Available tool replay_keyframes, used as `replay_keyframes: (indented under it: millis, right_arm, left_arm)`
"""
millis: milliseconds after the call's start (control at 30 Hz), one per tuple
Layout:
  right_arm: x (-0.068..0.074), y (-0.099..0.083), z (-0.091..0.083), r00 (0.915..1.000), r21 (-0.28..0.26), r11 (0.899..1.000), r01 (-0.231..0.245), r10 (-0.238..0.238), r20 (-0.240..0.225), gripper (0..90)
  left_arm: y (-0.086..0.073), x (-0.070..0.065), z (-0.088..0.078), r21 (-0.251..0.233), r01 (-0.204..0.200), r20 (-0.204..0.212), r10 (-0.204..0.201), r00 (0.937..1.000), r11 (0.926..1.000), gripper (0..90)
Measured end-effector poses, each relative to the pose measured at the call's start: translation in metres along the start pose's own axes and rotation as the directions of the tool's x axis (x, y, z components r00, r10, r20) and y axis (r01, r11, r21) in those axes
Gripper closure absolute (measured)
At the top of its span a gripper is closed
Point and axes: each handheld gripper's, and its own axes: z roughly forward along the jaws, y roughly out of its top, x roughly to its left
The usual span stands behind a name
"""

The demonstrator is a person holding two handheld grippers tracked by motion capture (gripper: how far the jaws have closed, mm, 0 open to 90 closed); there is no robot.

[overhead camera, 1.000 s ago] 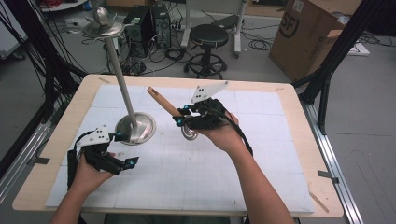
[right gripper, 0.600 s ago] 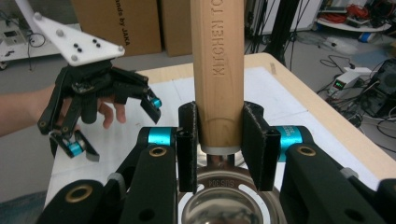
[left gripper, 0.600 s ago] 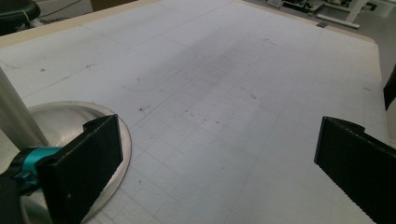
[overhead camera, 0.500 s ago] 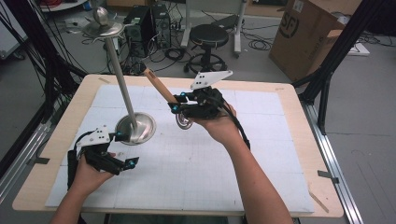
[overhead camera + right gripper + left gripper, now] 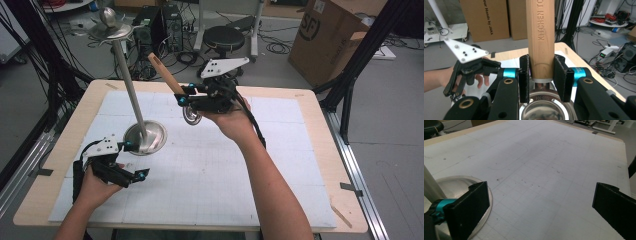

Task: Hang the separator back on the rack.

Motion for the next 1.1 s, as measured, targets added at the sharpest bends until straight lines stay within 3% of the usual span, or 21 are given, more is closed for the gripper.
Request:
replay_keyframes:
  millis: [367,733,1100]
  right_arm:
    - [-0.006,0.023,0.010,0.9999,-0.010,1.000,0.007,-0.007,-0.011,68.6]
    - [-0.005,0.034,0.019,0.9996,-0.020,1.000,0.019,-0.019,-0.019,68.6]
    - [-0.008,0.040,0.024,0.9997,-0.023,1.000,0.002,-0.002,-0.024,68.6]
  left_arm:
    - [0.000,-0.001,0.001,0.002,-0.003,0.005,0.003,1.0000,1.0000,1.7]
    - [0.002,-0.002,0.000,-0.002,-0.005,0.008,0.005,1.0000,1.0000,1.7]
    - [0.002,-0.002,0.001,0.001,-0.009,0.007,0.009,0.9999,1.0000,1.7]
